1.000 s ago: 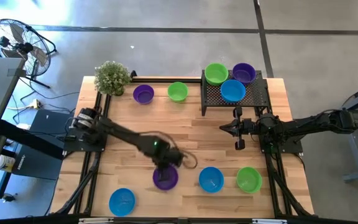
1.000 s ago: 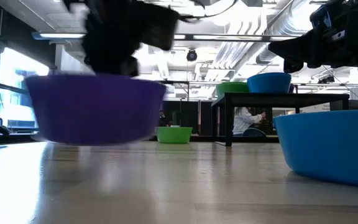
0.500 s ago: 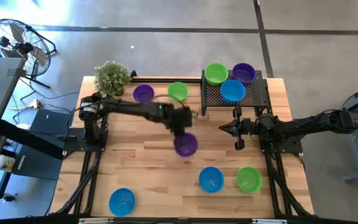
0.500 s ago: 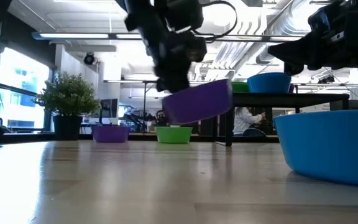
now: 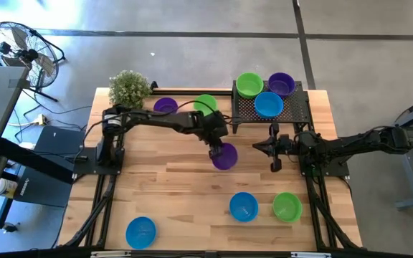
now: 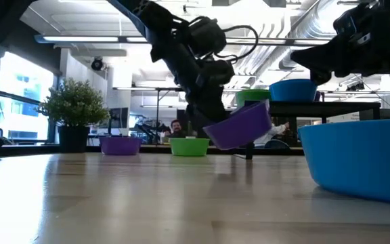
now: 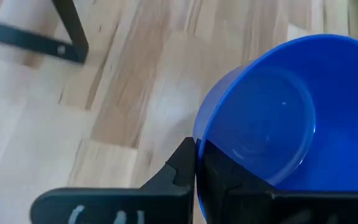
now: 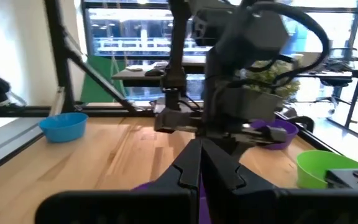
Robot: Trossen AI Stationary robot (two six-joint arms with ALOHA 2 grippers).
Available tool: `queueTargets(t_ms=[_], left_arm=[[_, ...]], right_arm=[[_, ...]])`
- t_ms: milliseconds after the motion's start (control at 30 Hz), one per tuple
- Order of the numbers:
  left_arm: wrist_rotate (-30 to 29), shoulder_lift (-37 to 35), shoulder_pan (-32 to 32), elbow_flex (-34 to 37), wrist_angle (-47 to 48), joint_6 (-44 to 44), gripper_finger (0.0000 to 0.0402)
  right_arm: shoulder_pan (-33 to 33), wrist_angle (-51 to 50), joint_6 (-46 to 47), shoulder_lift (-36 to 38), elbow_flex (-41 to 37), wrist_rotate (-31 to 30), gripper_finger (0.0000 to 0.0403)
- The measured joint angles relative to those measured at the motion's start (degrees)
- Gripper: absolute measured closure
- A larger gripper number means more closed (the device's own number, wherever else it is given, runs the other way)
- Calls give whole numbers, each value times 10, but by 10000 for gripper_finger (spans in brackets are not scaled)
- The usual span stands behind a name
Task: Pick & Place Mini bowls
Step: Stack the purple bowl on the other purple bowls on the shelf
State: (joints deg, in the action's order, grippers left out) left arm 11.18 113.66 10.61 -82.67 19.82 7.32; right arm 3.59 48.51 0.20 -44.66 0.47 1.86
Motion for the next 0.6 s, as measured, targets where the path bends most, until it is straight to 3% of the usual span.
queueTargets(t_ms=[133,433,600], left_arm=[[-4,19,0,-1,-14,0,387],[-14,17,-1,-1,-12,-37,307],[-40,-7,-1,-1,15,-75,319]], right_arm=[[0,0,11,0,0,-22,401],[0,0,15,0,0,-24,402],[0,-3,27,0,0,-25,401]])
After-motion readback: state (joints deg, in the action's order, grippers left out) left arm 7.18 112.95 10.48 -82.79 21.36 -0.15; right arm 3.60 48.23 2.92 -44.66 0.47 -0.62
